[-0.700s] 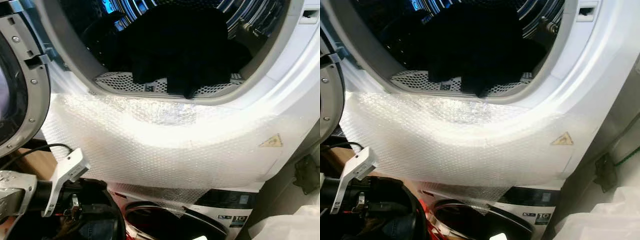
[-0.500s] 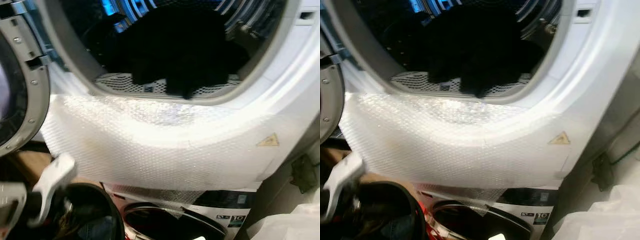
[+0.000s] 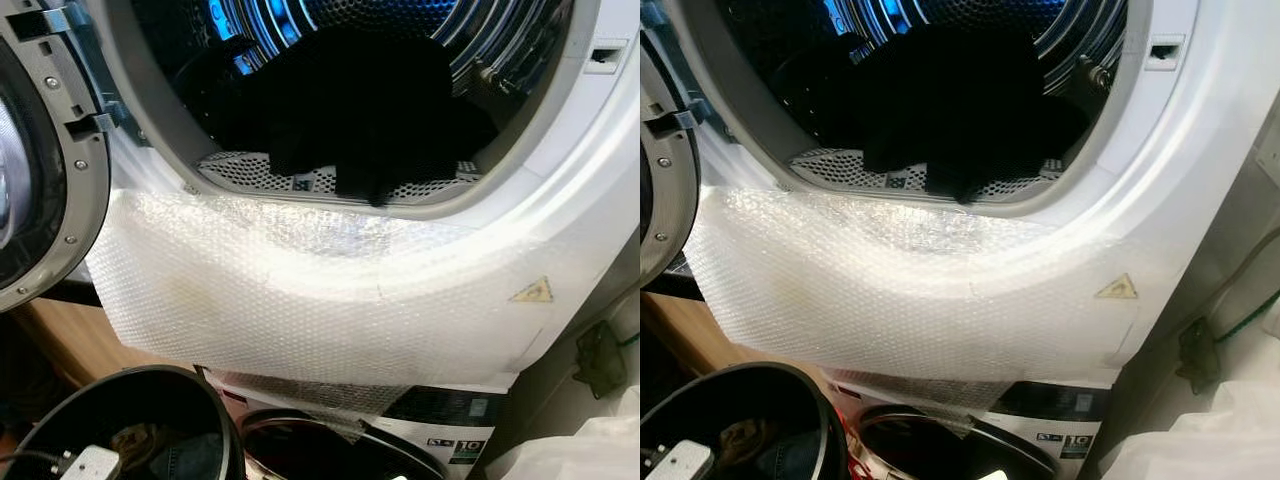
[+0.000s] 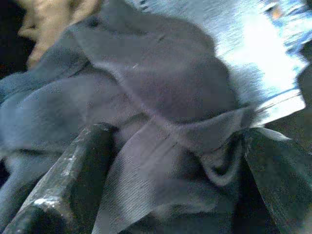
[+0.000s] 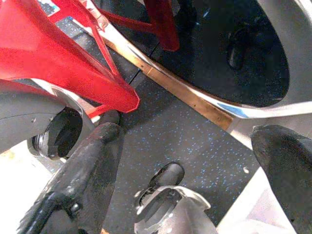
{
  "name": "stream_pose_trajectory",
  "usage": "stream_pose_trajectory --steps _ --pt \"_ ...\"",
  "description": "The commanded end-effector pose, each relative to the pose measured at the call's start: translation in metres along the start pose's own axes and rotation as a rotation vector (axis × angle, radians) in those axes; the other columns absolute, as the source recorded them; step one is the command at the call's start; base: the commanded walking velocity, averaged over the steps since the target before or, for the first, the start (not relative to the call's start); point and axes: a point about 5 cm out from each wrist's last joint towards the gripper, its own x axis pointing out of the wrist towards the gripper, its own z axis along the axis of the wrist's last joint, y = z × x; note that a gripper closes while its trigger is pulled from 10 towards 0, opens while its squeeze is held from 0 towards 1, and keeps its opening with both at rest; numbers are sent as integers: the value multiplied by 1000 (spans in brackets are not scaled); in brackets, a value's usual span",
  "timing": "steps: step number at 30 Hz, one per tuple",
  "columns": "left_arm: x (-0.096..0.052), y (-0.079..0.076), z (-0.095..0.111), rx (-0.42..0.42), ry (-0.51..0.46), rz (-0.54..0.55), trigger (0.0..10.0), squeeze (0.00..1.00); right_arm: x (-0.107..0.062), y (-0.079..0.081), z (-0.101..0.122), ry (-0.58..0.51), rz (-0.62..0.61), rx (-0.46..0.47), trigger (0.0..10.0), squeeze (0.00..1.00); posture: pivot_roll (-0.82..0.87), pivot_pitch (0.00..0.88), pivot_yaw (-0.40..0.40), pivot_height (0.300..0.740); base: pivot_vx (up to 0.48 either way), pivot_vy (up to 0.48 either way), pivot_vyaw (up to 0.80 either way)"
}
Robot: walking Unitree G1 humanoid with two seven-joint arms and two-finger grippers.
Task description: Clothes washing
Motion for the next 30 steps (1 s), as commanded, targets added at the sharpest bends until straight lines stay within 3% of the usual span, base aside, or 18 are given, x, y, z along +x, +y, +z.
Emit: stream_pose_trajectory --steps 1,5,8,9,12,13,15,20,21,27,30 --pt "-5 11 -3 17 27 66 10000 0 0 1 1 -1 7 -2 10000 0 294 0 60 740 0 0 0" --pt "-10 23 -3 95 37 159 10000 0 0 1 -2 5 7 -3 10000 0 299 0 59 740 0 0 0" --pt "-17 32 12 116 -49 217 10000 0 0 1 -3 11 10 -9 10000 0 306 0 55 740 0 0 0" --pt "-18 33 16 115 -74 222 10000 290 0 1 -4 11 11 -10 10000 0 308 0 55 740 0 0 0" --pt "-22 35 27 124 -105 229 10000 247 0 1 -3 11 11 -10 10000 0 313 0 54 740 0 0 0" --pt "-23 35 31 141 -106 212 10000 59 0 1 -2 9 13 -14 10000 0 316 0 54 740 0 0 0" --pt "-18 30 30 135 -94 151 10000 0 0 2 0 5 15 -16 10000 0 316 0 50 740 0 0 0" --pt "-7 20 28 121 -100 64 10000 0 0 2 2 0 15 -15 10000 0 310 0 48 740 0 0 0" --pt "-7 17 27 123 -91 33 10000 976 0 1 3 -1 12 -11 10000 0 307 0 47 740 0 0 0" --pt "-12 16 21 160 -41 -29 10000 1000 0 -1 1 3 8 -13 10000 0 313 0 40 740 0 0 0" --pt "-19 21 13 226 14 -37 10000 1000 0 -3 0 5 8 -18 10000 0 318 0 39 740 0 0 0"
